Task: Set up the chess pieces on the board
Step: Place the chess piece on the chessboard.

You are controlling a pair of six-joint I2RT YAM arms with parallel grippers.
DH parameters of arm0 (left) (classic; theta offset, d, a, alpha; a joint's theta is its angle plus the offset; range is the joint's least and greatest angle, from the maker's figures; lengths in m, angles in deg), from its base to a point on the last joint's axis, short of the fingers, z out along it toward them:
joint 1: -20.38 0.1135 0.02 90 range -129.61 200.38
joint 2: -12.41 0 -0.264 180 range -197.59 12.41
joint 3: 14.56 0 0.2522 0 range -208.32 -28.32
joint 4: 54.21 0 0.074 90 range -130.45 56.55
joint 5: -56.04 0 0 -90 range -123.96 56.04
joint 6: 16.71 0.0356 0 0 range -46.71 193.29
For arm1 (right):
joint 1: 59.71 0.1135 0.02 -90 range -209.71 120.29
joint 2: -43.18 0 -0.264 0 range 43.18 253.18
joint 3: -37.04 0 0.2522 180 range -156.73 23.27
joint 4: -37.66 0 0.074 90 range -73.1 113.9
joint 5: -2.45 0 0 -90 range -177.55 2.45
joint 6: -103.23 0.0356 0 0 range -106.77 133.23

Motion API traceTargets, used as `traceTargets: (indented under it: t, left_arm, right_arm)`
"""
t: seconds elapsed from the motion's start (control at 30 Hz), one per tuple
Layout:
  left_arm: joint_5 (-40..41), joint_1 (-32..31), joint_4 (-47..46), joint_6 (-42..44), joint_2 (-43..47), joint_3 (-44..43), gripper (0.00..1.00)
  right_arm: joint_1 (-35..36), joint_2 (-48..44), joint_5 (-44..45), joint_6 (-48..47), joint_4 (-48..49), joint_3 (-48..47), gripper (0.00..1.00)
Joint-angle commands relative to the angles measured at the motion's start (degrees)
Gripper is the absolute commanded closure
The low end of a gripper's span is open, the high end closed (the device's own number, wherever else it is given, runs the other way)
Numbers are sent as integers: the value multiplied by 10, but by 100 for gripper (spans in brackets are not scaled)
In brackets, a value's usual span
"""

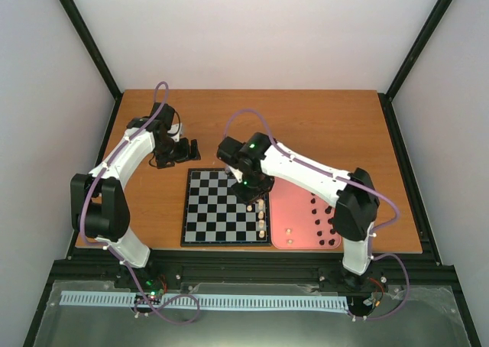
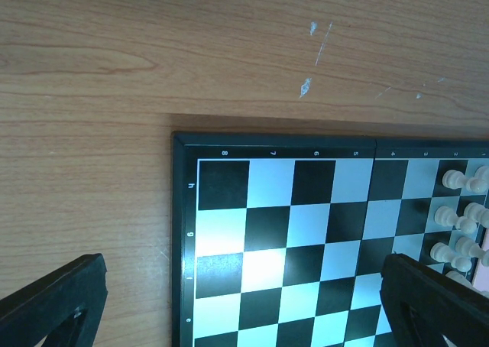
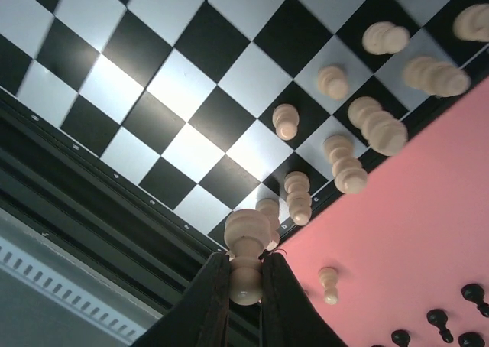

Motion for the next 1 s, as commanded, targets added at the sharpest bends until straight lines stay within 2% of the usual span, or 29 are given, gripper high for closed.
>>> traceTargets:
  t: [0.0, 0.43, 0.97]
  left_arm:
    - [-1, -3, -6, -7, 13, -3, 0]
    - [-1, -3, -7, -7, 14, -1, 0]
    - [-3, -3, -10, -6, 10, 1, 0]
  right_arm:
    - [5, 34, -32, -15, -20, -1, 90]
    - [6, 93, -57, -35, 4, 2, 89]
    - [5, 124, -52, -28, 24, 20, 88]
